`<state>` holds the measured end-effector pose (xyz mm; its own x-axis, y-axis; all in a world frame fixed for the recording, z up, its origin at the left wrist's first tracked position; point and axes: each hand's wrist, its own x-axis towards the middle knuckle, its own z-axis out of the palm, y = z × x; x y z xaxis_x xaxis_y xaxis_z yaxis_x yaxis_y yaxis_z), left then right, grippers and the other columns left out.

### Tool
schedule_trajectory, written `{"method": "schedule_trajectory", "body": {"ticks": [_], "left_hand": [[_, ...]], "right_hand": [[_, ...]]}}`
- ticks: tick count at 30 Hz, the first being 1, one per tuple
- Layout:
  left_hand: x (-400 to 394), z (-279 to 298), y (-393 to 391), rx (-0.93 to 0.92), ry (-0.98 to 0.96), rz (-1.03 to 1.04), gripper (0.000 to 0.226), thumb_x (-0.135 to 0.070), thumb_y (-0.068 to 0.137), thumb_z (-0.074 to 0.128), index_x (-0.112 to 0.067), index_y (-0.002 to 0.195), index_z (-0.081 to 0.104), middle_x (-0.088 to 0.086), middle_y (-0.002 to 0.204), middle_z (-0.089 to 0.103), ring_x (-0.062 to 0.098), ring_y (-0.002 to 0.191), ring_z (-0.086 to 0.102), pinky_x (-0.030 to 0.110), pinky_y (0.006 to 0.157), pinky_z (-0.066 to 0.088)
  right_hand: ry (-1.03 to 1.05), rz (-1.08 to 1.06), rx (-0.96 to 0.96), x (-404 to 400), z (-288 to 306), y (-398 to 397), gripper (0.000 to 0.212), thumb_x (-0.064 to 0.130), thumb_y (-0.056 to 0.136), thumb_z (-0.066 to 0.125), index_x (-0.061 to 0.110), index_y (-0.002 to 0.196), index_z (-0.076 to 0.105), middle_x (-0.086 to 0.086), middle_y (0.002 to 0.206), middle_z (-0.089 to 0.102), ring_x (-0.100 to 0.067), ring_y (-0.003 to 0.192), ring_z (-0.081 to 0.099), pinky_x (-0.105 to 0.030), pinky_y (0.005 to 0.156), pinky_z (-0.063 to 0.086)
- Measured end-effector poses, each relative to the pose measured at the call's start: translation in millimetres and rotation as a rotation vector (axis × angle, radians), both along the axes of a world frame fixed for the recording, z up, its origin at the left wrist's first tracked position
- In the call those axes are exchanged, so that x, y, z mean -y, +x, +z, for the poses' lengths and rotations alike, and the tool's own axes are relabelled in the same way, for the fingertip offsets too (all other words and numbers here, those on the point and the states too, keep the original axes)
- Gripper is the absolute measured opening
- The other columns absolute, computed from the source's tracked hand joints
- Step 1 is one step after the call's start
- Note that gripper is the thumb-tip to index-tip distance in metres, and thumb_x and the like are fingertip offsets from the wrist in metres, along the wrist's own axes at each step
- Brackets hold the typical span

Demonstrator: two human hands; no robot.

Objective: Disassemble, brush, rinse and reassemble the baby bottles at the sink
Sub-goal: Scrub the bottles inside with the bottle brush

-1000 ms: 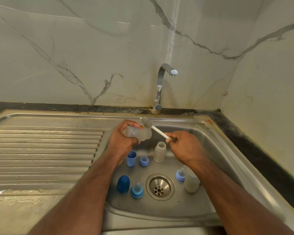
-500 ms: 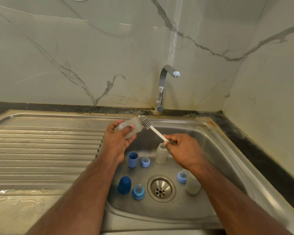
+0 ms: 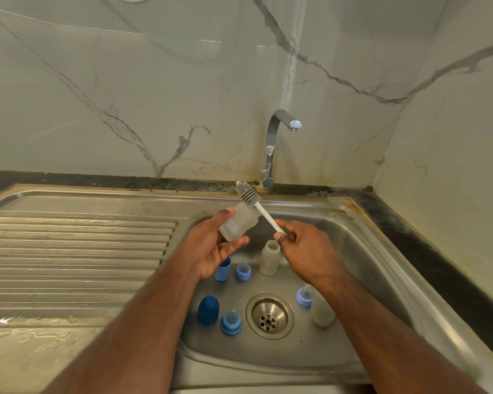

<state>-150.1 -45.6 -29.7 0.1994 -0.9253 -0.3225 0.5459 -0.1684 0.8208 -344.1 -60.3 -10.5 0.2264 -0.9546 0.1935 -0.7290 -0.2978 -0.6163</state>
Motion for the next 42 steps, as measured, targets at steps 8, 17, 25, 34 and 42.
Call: {"method": "schedule_trajectory", "body": {"ticks": [8,17,25,34,42], "left_hand": [[2,-4,11,-0.170,0.043,0.129,0.055,-0.042,0.093,0.071,0.001,0.124,0.056,0.030,0.113,0.069,0.018,0.062,0.073,0.021,0.047,0.056],[-3,0,4,-0.093,0.054,0.052,0.039,-0.038,0.098,0.064,-0.006,0.121,0.056,0.027,0.121,0.064,0.037,0.108,0.068,0.032,0.057,0.062],[-1,4,-1,0.075,-0.022,0.010,0.031,-0.029,0.094,0.071,-0.014,0.118,0.059,0.021,0.121,0.062,0.035,0.106,0.069,0.032,0.068,0.064],[3,-1,14,-0.172,0.009,0.181,0.042,-0.032,0.095,0.071,-0.001,0.121,0.060,0.028,0.114,0.066,0.029,0.086,0.073,0.025,0.053,0.058],[7,-5,19,-0.263,-0.004,0.163,0.051,-0.038,0.098,0.065,0.003,0.126,0.059,0.030,0.114,0.069,0.024,0.074,0.076,0.025,0.054,0.059]], "right_hand": [[0.029,0.038,-0.004,6,-5,-8,0.034,0.029,0.100,0.058,0.034,0.134,0.061,0.023,0.082,0.057,0.002,0.073,0.052,-0.015,0.070,0.039],[0.044,0.034,-0.012,7,-6,-6,0.036,0.029,0.102,0.056,0.031,0.138,0.058,0.015,0.089,0.059,0.001,0.073,0.050,-0.022,0.078,0.042],[0.032,0.038,-0.023,5,-7,-2,0.037,0.030,0.103,0.054,0.030,0.139,0.057,0.015,0.094,0.059,-0.002,0.079,0.054,-0.027,0.086,0.051],[0.040,0.120,0.015,3,-9,3,0.036,0.030,0.101,0.057,0.034,0.136,0.060,0.017,0.076,0.057,-0.003,0.068,0.055,-0.015,0.065,0.042],[0.058,0.156,0.116,-4,-8,4,0.036,0.030,0.100,0.058,0.034,0.136,0.060,0.015,0.077,0.061,-0.004,0.067,0.056,-0.026,0.070,0.054]]}}
